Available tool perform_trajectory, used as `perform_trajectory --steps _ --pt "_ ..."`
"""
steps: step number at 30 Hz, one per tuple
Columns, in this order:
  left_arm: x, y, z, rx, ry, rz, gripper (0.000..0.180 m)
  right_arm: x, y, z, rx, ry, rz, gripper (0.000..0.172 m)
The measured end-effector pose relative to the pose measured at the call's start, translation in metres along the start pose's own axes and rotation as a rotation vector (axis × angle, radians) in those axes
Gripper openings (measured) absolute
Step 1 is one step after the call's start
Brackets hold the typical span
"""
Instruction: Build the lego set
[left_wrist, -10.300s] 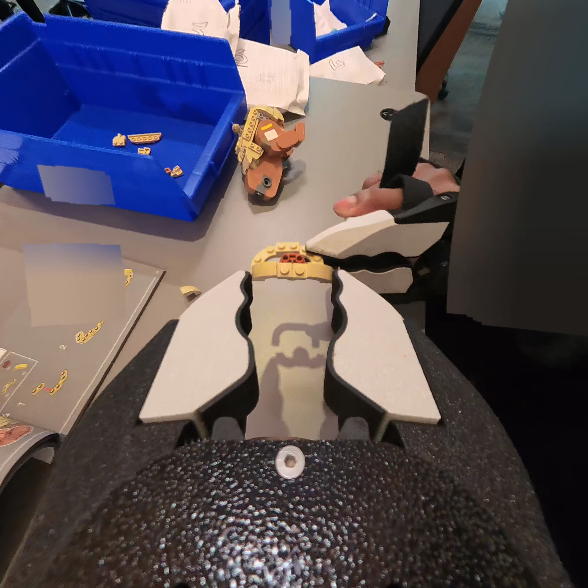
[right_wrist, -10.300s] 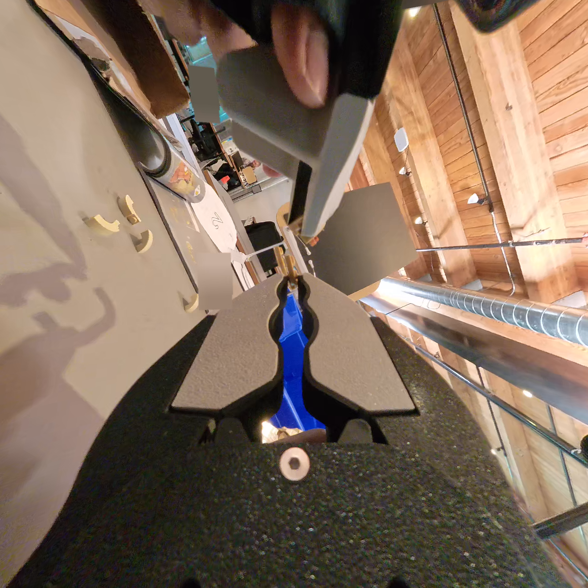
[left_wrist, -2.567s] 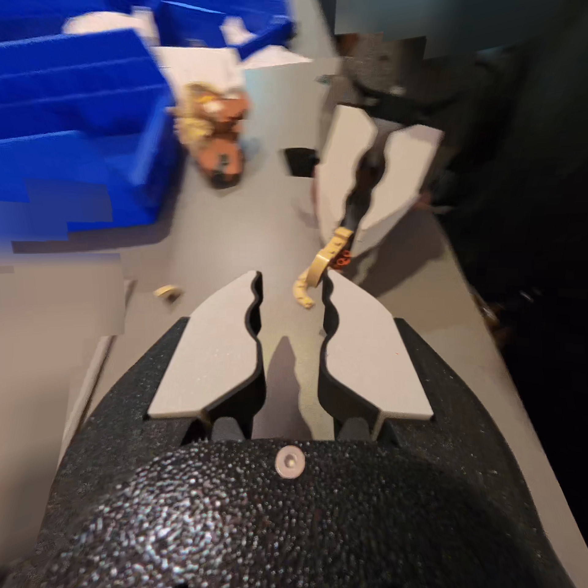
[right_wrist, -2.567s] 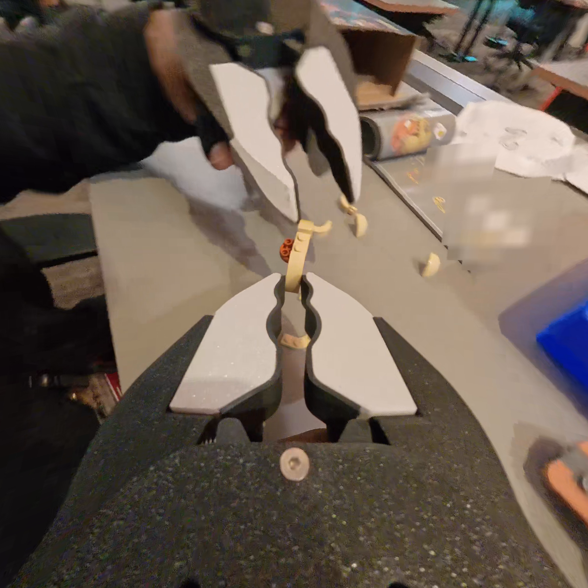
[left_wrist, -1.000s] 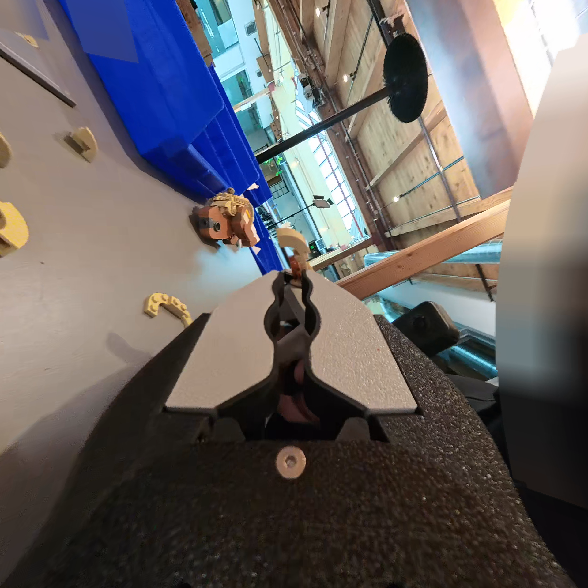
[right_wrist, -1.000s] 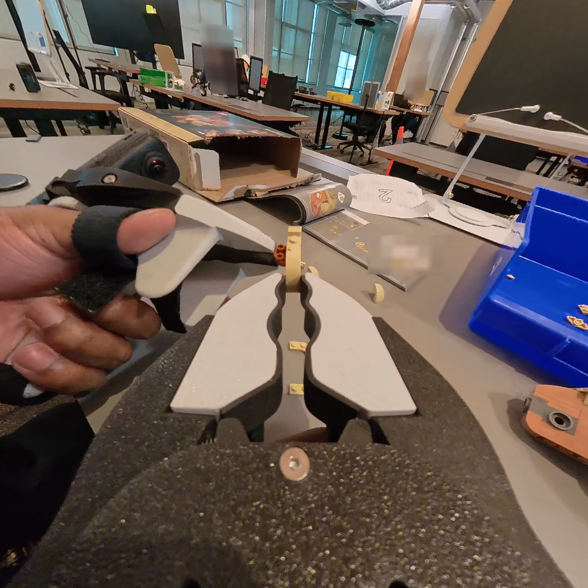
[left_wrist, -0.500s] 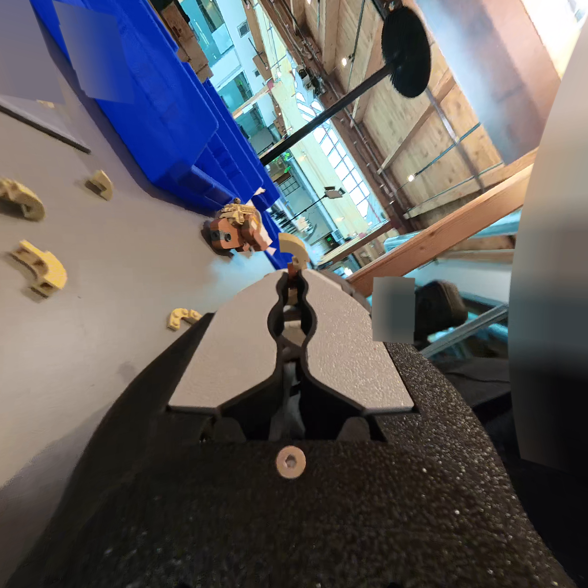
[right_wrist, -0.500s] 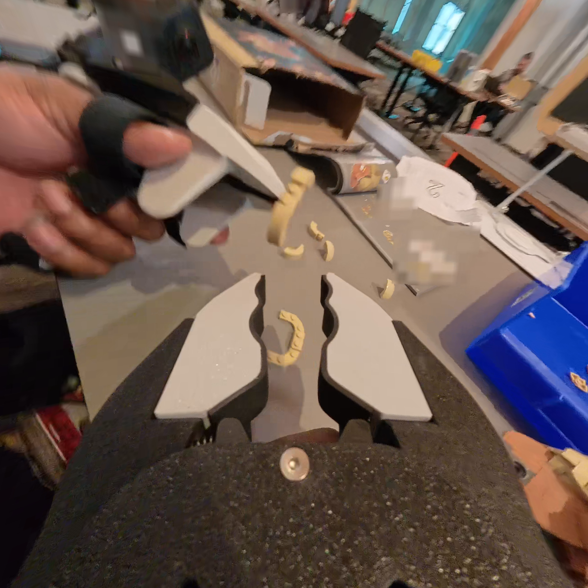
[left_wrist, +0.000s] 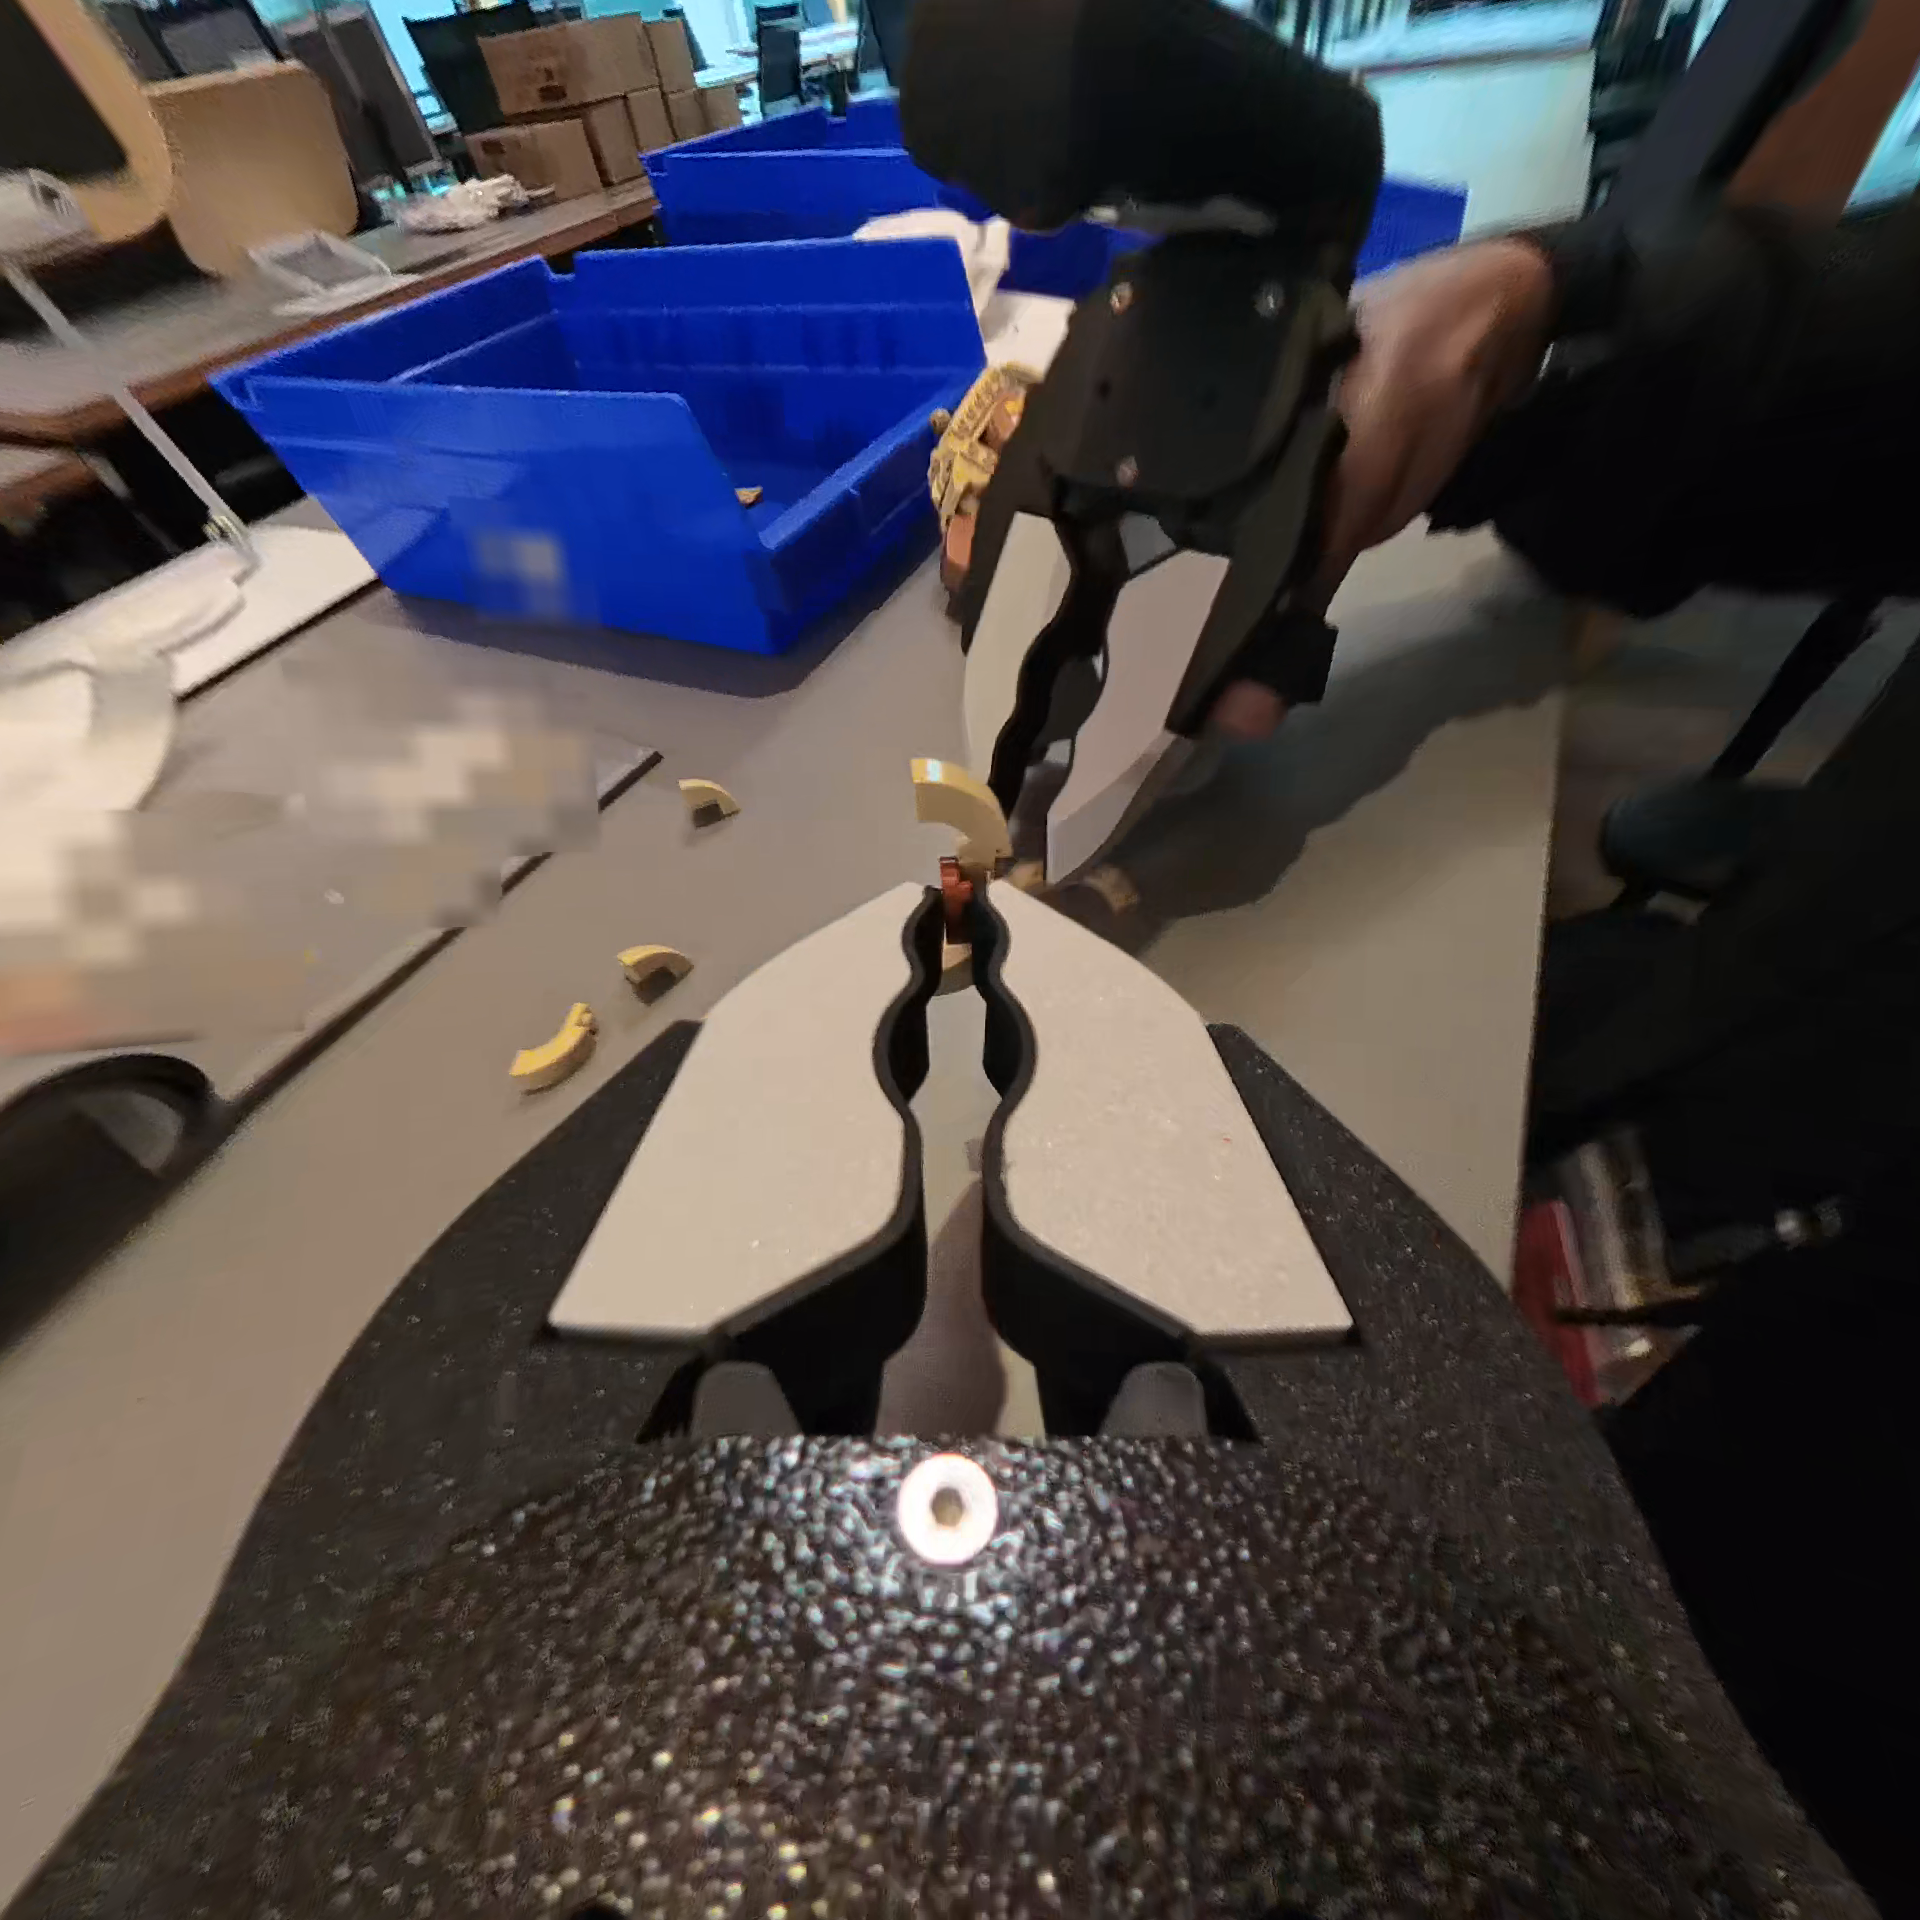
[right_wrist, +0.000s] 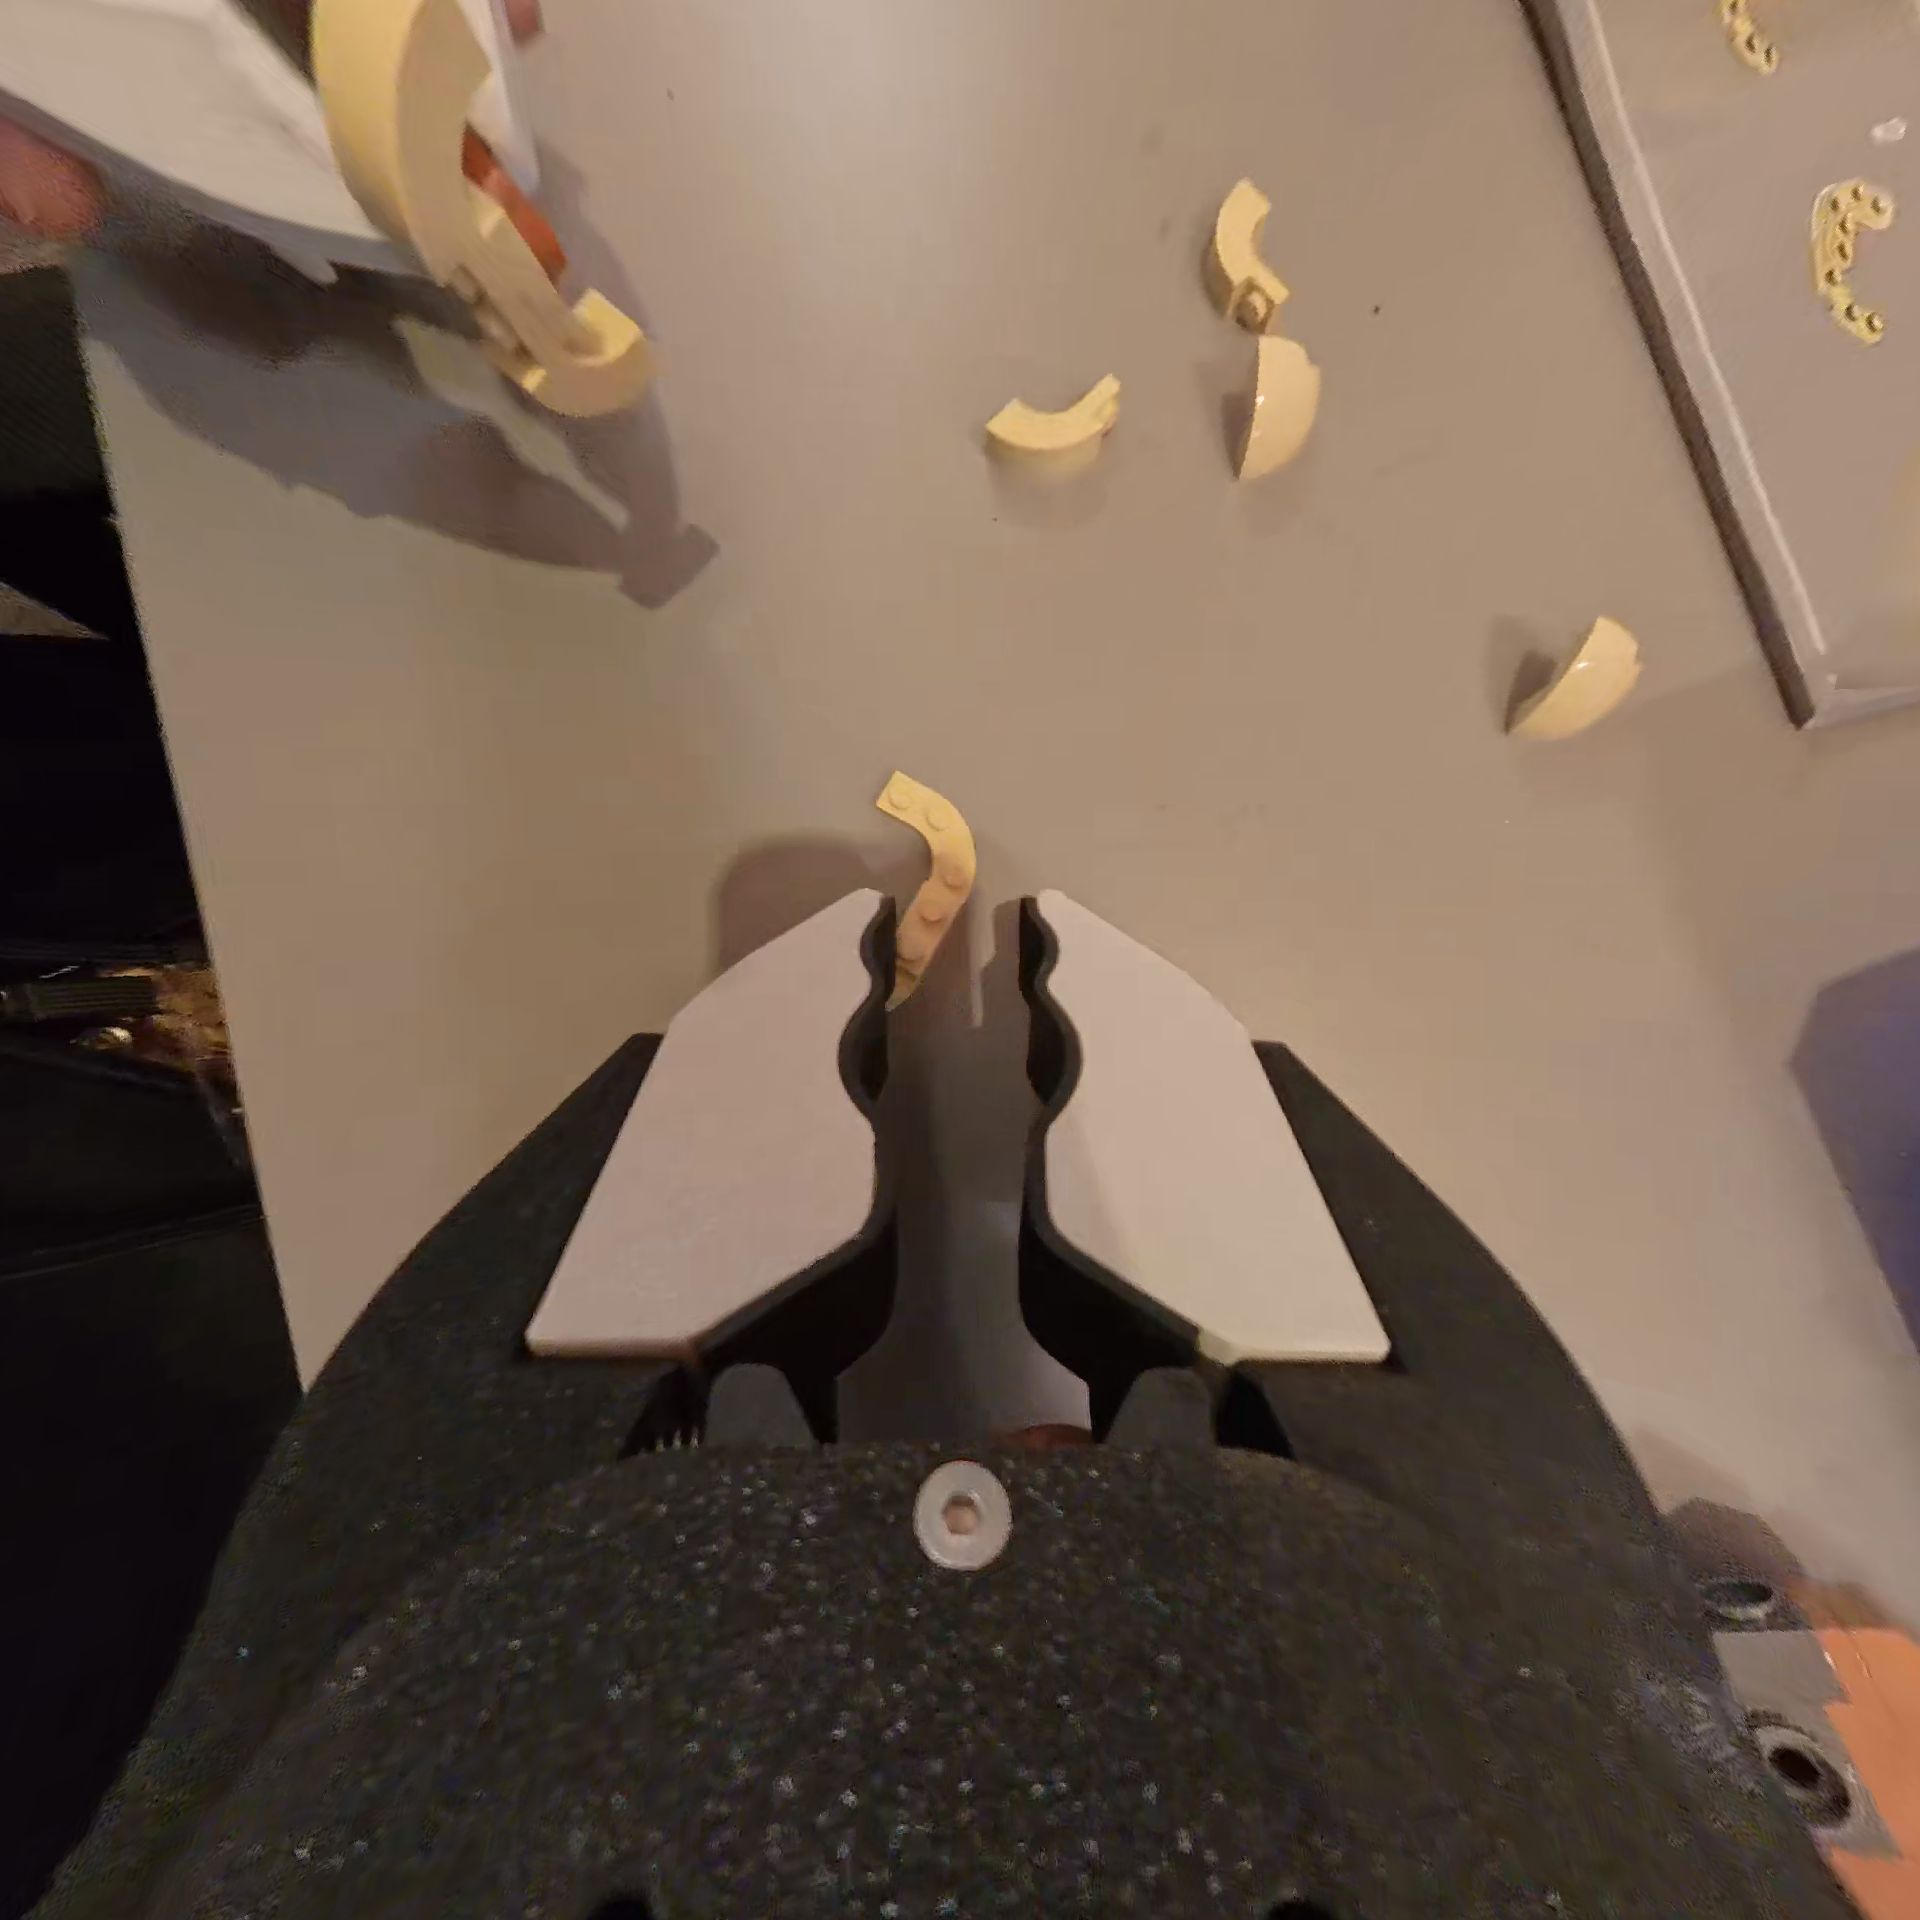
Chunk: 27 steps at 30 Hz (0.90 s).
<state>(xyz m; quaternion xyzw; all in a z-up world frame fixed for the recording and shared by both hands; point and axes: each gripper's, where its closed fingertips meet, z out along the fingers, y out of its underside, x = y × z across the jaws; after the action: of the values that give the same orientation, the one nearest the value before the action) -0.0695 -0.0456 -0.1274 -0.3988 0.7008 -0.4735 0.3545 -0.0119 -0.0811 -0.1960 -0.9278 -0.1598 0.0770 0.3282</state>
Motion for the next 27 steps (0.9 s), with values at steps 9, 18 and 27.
perform_trajectory --steps 9,18,27 --pt "-0.004 0.008 0.005 -0.097 -0.161 0.858 0.005 -0.003 0.002 0.005 -0.034 0.087 -0.038 0.008" --pt "-0.016 -0.003 0.008 -0.057 -0.218 1.301 0.005 0.008 -0.034 -0.013 0.22 0.14 -0.116 0.008" --pt "-0.031 -0.043 0.029 0.171 -0.158 1.404 0.004 0.03 -0.125 -0.097 0.858 0.139 -0.183 0.008"
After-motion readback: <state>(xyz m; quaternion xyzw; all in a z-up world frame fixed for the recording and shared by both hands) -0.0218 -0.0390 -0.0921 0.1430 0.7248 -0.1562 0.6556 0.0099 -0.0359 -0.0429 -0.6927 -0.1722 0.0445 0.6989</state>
